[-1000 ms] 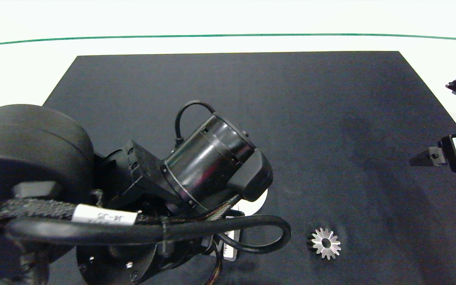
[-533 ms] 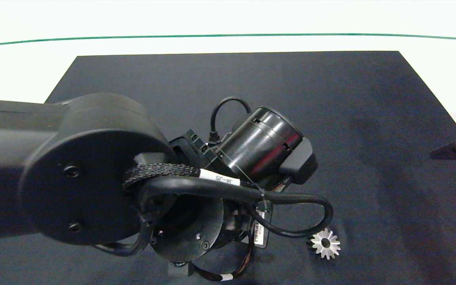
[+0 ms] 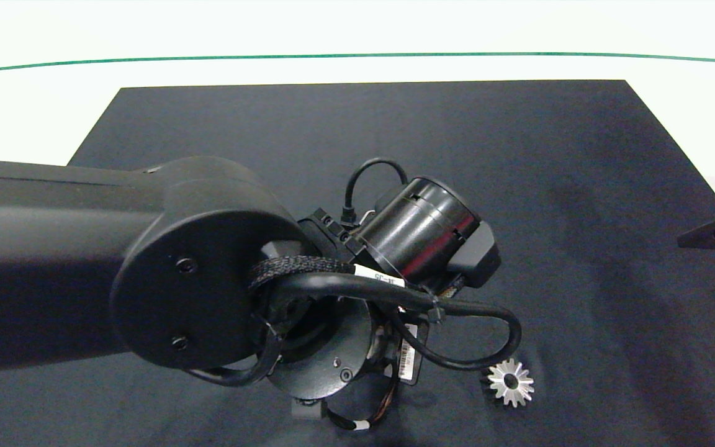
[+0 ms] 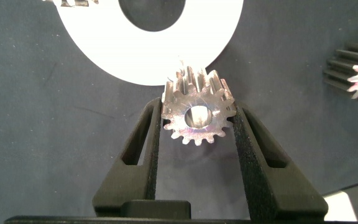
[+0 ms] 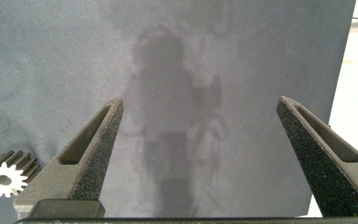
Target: Remove an incorrectly installed larger gear and replace it with the correct smaller gear
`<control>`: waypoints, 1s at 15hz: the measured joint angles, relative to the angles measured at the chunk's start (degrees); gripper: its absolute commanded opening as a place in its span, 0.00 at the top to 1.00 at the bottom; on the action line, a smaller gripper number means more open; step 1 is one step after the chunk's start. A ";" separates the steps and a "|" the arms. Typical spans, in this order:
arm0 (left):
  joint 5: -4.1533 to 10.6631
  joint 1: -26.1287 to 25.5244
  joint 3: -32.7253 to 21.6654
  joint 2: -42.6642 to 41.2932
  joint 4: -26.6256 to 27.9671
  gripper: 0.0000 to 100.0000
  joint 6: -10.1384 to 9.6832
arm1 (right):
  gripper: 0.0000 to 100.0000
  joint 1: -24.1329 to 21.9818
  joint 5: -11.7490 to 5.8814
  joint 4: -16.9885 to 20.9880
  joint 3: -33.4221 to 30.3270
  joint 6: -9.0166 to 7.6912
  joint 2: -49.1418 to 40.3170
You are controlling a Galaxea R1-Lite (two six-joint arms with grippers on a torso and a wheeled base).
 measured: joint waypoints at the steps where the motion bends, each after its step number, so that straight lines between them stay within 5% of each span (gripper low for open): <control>1: 0.22 0.16 0.00 0.20 0.00 1.00 0.10 | 0.00 0.00 0.02 0.02 0.00 -0.02 0.00; 15: 0.72 2.21 -1.48 2.04 0.00 1.00 1.10 | 0.00 0.18 0.13 -0.04 0.27 -0.11 -0.37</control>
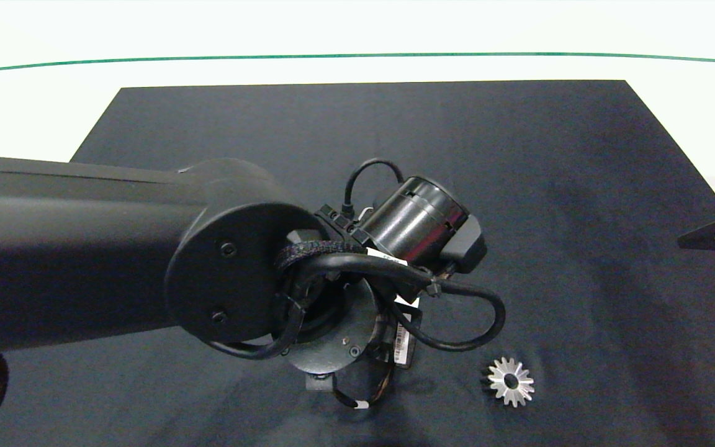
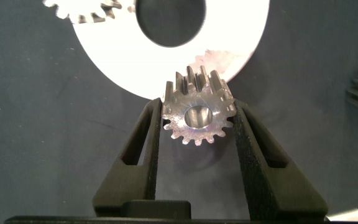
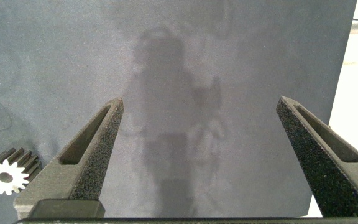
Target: Remove an incorrectly installed larger gear and replace it with the correct smaller gear
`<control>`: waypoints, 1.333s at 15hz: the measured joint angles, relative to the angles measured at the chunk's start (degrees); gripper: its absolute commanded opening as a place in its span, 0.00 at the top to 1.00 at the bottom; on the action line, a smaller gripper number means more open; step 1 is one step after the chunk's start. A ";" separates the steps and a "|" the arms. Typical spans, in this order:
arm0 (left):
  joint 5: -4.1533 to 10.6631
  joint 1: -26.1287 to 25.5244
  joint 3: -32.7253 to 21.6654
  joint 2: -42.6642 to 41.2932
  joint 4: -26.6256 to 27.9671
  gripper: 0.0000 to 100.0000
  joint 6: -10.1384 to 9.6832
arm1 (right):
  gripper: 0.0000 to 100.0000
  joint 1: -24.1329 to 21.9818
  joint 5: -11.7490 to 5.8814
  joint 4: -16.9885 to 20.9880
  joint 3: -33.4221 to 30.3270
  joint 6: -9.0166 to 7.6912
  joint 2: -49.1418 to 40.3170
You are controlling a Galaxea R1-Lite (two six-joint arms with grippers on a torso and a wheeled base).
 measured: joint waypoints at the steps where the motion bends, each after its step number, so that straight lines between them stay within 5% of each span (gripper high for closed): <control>1: -0.02 0.16 0.00 0.05 0.00 1.00 0.00 | 0.00 0.00 0.00 0.00 0.00 -0.02 0.00; 20: -0.02 0.38 -0.29 1.33 -0.11 1.00 -0.28 | 0.00 0.17 0.01 -0.02 0.00 -0.02 -0.02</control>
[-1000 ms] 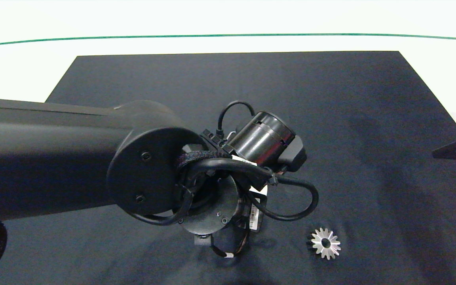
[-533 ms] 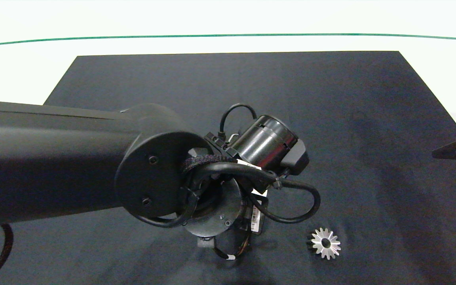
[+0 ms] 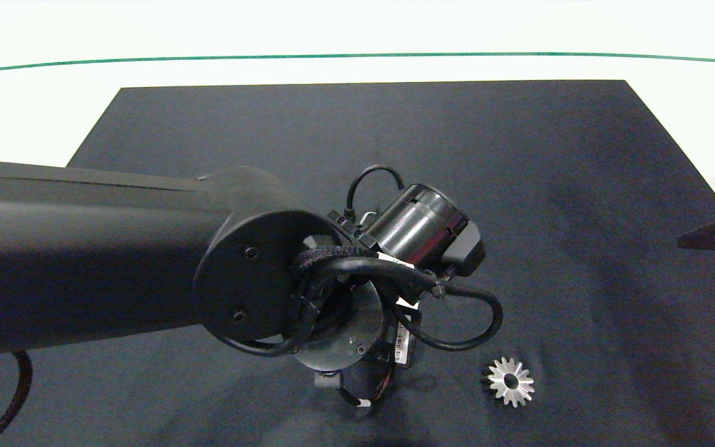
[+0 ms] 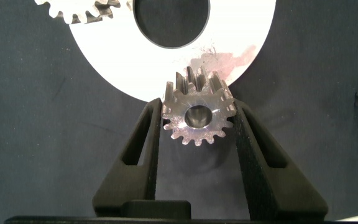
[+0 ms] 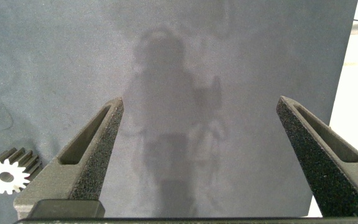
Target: Remove an incorrectly installed larger gear and replace it with the correct smaller gear
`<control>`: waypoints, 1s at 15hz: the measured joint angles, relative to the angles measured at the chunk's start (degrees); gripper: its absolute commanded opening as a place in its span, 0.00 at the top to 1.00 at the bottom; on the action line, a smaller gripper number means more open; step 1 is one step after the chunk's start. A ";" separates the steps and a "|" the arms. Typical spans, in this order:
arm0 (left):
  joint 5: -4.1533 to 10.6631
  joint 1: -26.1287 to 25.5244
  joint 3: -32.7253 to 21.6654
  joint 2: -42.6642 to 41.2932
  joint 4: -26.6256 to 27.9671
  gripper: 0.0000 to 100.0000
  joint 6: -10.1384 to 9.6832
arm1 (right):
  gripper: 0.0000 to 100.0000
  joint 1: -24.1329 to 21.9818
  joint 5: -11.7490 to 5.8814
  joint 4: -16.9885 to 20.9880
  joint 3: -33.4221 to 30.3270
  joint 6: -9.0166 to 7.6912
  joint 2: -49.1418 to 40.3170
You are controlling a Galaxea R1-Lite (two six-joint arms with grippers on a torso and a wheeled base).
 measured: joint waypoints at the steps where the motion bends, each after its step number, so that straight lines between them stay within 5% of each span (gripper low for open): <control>1: 0.00 -0.02 -0.22 0.13 0.00 1.00 0.00 | 0.00 0.00 -0.01 0.00 0.00 0.02 0.00; 14: -0.02 0.06 -0.78 1.04 0.09 1.00 -0.61 | 0.00 -0.02 0.05 -0.09 -0.10 0.02 -0.06; 15: -0.02 0.06 -0.67 1.04 0.09 0.00 -0.61 | 0.00 -0.02 0.05 -0.06 -0.10 0.00 -0.09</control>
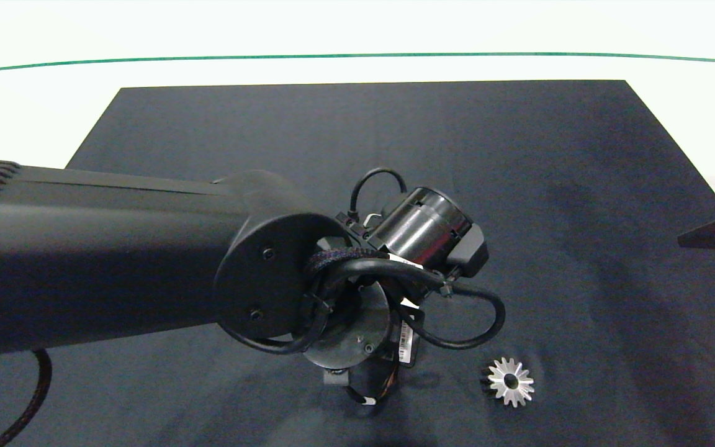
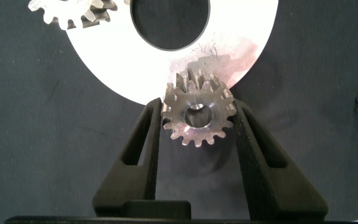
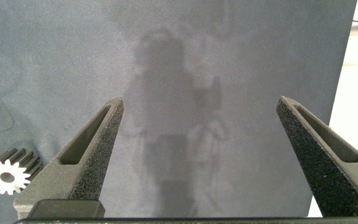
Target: Remove an incorrectly installed larger gear and replace it with the correct smaller gear
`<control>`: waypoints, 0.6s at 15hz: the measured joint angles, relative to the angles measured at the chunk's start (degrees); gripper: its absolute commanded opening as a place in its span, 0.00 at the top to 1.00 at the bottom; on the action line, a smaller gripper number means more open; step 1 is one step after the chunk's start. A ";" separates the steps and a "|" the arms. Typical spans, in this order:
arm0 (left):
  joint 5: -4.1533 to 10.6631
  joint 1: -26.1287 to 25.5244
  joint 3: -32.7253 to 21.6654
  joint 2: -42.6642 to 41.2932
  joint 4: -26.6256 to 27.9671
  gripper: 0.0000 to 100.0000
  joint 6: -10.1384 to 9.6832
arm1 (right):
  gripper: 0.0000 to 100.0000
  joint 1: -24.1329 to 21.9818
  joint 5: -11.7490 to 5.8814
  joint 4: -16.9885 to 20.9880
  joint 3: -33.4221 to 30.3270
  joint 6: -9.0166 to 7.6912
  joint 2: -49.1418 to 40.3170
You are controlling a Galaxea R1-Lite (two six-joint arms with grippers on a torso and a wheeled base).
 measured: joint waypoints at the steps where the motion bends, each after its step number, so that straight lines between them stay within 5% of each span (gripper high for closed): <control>1: 0.02 0.00 0.11 0.00 -0.02 0.00 -0.13 | 0.00 0.00 0.02 -0.02 0.00 0.00 0.02; 9: 0.00 0.00 0.26 -0.02 0.02 0.00 -0.85 | 0.00 0.00 0.02 -0.02 0.00 0.00 0.09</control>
